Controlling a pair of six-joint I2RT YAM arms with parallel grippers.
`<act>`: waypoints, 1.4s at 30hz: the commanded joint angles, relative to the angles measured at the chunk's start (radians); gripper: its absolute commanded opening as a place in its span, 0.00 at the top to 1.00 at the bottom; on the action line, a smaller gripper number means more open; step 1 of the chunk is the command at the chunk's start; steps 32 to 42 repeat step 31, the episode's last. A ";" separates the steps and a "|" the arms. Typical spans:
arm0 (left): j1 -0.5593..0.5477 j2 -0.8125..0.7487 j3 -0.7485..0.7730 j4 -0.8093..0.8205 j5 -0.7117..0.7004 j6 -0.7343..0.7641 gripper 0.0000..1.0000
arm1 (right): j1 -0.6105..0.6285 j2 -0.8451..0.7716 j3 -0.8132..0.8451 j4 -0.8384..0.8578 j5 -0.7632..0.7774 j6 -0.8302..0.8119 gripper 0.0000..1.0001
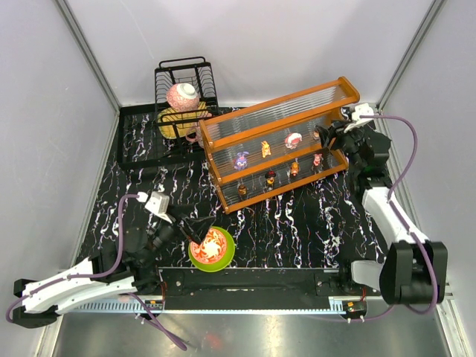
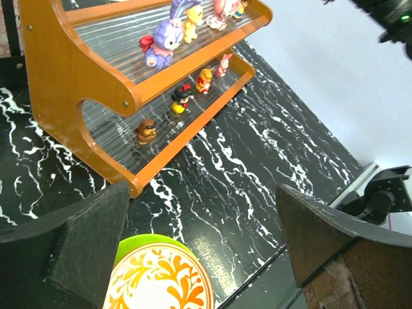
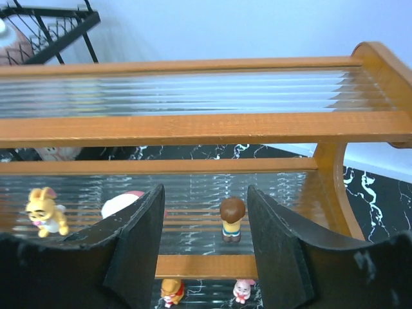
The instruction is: Place and organize the plastic toys onto the shelf
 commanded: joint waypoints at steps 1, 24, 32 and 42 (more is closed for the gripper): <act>-0.002 -0.006 0.046 -0.057 -0.066 -0.026 0.01 | -0.001 -0.142 -0.053 -0.077 0.075 0.095 0.39; -0.002 0.060 0.158 -0.462 -0.245 -0.368 0.01 | -0.002 -0.974 -0.391 -0.705 0.268 0.585 0.00; -0.002 -0.003 0.149 -0.494 -0.244 -0.374 0.01 | -0.002 -1.087 -0.418 -0.783 0.300 0.612 0.00; -0.002 -0.003 0.149 -0.494 -0.244 -0.374 0.01 | -0.002 -1.087 -0.418 -0.783 0.300 0.612 0.00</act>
